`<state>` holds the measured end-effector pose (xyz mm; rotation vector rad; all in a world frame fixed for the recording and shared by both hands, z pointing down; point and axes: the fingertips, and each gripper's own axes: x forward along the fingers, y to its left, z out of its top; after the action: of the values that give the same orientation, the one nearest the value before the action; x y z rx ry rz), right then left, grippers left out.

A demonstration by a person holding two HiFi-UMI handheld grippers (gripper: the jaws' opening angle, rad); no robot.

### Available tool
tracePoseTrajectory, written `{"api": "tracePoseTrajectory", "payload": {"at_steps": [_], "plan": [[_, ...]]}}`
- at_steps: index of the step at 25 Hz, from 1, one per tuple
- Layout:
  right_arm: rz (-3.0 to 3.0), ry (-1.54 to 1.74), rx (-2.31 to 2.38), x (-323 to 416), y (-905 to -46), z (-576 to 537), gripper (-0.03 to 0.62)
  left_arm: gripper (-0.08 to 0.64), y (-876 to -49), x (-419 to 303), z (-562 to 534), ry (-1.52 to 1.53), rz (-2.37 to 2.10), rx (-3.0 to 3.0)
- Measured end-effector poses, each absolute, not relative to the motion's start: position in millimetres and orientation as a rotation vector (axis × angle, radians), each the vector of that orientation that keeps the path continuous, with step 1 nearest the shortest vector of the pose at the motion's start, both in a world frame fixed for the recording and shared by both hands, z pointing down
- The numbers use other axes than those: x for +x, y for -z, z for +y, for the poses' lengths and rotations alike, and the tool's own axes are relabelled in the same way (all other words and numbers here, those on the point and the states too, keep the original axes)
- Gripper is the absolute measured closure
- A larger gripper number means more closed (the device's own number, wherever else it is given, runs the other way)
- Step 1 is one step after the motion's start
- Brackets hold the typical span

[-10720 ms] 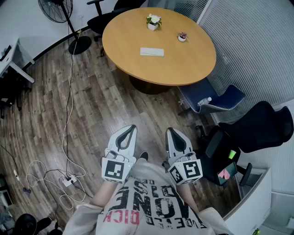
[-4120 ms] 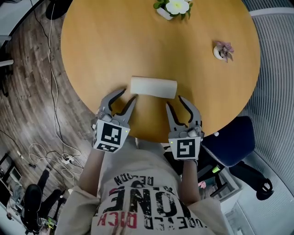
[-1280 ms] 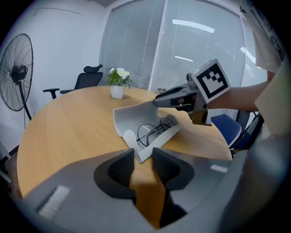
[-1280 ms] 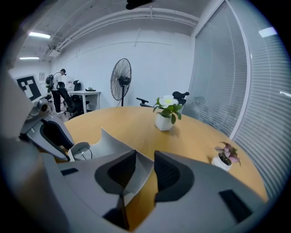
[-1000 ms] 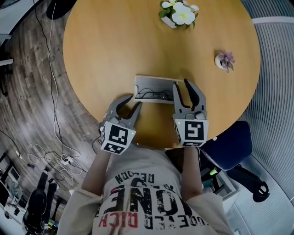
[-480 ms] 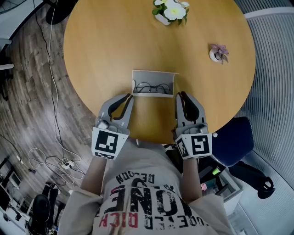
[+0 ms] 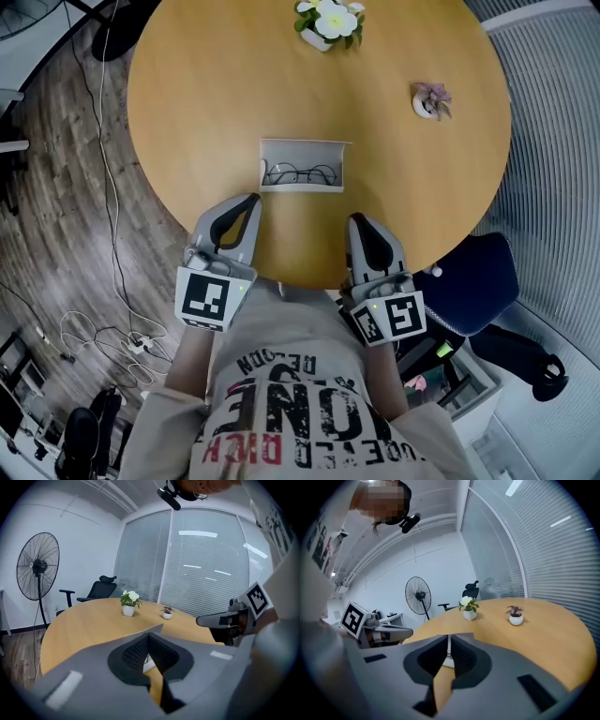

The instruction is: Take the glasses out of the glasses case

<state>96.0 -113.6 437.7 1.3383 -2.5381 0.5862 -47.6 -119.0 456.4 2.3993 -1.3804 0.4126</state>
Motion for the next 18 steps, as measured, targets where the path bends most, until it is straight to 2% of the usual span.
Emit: {"api": "tracePoseTrajectory", "payload": {"at_steps": [7, 9, 18], "plan": [[-2.545, -0.600, 1.354, 101.9, -436.4, -107.8, 0.561, 0.542, -458.1, -24.6, -143.3, -0.727, -1.250, 2.608], [-2.531, -0.596, 1.365, 106.5, -437.8, -107.4, 0.561, 0.487, -469.9, -11.3, -147.3, -0.856, -1.136, 2.650], [-2.451, -0.608, 1.463, 131.2, -445.1, -112.8, 0.561, 0.476, -530.2, 36.9, -153.2, -1.413, -0.527, 2.717]]}}
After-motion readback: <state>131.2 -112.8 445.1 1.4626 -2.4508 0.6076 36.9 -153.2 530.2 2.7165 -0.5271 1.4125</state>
